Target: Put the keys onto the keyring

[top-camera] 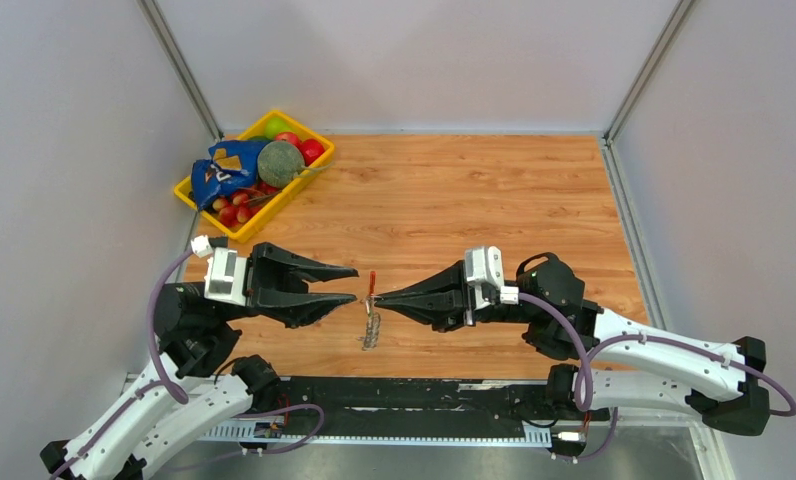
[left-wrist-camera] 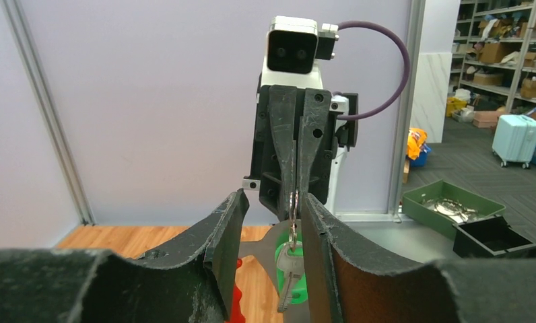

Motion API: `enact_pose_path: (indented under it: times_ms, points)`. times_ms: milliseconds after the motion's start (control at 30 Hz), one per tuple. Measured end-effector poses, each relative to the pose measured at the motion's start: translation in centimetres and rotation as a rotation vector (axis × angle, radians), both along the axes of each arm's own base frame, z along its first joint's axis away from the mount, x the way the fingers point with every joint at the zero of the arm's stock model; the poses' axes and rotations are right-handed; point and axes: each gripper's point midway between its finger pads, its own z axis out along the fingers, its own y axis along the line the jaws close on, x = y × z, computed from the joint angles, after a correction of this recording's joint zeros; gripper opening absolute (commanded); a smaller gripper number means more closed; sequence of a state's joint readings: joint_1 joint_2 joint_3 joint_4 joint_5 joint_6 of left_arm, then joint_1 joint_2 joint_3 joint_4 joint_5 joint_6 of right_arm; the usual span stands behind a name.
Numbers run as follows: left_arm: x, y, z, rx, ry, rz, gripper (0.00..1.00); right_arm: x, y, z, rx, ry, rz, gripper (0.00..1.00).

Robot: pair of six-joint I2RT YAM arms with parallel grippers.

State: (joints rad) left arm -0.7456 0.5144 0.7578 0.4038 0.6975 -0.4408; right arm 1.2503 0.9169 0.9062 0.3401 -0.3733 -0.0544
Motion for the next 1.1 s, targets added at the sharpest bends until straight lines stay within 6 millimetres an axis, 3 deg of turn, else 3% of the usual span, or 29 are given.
enact_pose_path:
  times_ms: [400, 1100]
  points:
    - [0.1, -0.2, -0.5, 0.004, 0.022, -0.014, 0.44, -0.2, 0.0, 1.3, 0.036, -0.024, -0.002, 0.00]
    - [0.1, -0.6, -1.0, 0.010, 0.038, -0.038, 0.35, 0.4, 0.7, 1.3, 0.042, -0.031, -0.032, 0.00]
